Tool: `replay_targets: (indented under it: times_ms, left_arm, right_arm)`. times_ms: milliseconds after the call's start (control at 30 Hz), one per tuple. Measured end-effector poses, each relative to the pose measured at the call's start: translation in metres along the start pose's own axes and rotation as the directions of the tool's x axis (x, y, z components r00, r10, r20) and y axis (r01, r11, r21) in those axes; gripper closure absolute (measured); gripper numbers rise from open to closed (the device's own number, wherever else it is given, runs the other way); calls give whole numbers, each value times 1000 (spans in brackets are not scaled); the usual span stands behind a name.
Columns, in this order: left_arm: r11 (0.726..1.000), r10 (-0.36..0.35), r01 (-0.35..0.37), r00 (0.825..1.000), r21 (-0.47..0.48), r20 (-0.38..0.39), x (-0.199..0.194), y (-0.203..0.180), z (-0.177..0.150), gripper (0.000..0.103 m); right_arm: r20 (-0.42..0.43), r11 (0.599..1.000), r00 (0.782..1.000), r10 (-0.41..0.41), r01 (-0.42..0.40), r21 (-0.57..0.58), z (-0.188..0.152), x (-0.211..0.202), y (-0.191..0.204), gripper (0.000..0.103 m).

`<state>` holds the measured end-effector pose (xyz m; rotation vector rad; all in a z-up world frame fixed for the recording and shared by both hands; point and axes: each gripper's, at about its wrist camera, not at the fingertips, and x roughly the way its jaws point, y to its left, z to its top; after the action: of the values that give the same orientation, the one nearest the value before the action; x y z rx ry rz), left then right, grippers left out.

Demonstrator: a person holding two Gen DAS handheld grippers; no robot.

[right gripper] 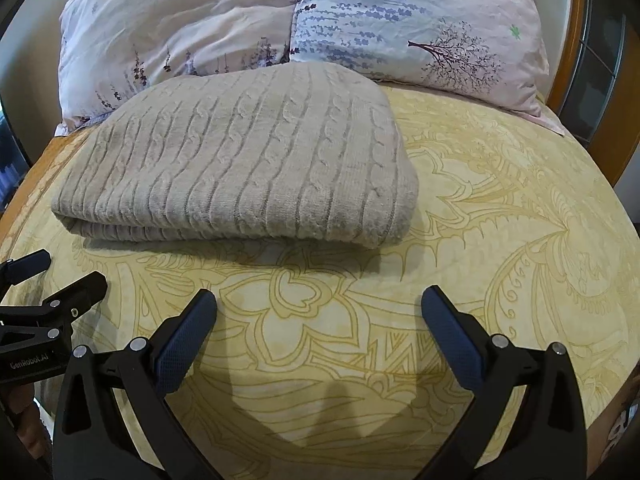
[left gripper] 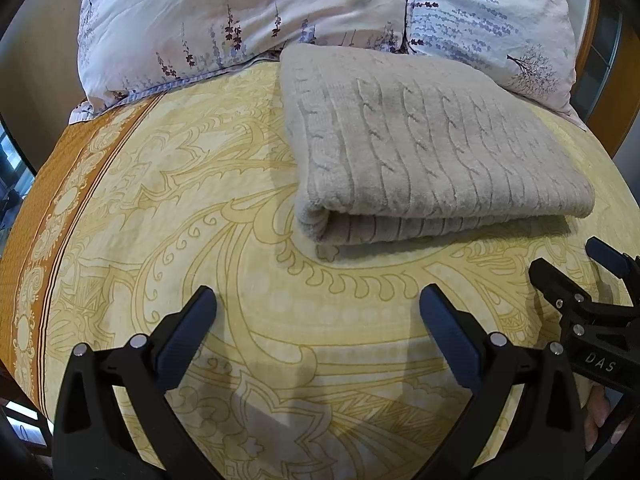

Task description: Fold small clothes

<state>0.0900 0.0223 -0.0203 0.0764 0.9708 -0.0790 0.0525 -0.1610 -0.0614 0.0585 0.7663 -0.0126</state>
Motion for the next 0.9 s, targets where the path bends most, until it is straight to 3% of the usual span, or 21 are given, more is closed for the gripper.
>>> replay_targets:
  times_ms: [900]
  left_arm:
    - [1000, 3, -3, 1000, -4, 3, -1, 1, 0, 2]
  right_arm:
    - [4, 1000, 1000, -11, 11, 14, 0, 0, 1, 1]
